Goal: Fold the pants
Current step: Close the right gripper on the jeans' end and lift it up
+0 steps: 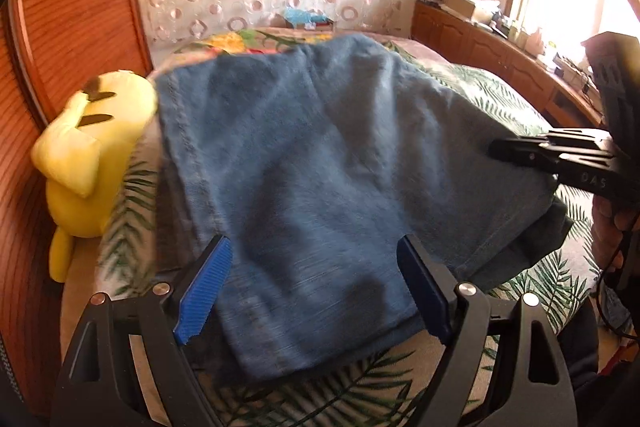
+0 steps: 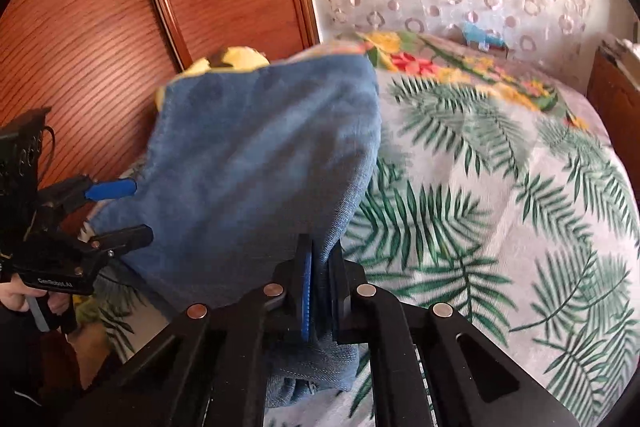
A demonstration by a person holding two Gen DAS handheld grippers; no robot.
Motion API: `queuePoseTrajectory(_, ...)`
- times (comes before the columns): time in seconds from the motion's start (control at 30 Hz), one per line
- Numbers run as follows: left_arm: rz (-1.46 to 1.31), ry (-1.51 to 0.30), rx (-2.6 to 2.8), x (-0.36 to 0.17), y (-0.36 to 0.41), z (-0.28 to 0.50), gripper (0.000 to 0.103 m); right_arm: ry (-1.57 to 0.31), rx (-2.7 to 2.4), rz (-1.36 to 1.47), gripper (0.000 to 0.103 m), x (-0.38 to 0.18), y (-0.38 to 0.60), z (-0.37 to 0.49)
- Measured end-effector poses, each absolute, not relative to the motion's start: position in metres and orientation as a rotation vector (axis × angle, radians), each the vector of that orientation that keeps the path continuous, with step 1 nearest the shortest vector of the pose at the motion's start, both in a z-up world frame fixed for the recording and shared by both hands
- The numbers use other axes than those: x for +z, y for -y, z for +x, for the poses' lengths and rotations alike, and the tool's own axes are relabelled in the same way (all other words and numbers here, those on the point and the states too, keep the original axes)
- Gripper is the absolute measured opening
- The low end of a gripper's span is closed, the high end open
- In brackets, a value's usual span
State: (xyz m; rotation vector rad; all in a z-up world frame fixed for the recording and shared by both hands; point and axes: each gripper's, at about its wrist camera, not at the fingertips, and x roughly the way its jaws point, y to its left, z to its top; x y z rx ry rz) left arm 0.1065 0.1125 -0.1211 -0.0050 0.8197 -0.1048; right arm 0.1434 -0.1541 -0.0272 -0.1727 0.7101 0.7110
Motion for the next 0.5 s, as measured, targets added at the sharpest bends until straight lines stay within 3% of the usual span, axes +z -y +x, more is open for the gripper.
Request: queuePoseTrajectory(0.5, -0.053, -0.759, 0.021, -0.095, -0.186, 0.067, 0.085, -0.565, 0.890, -0.192, 0.005, 0.020, 0.100, 0.103)
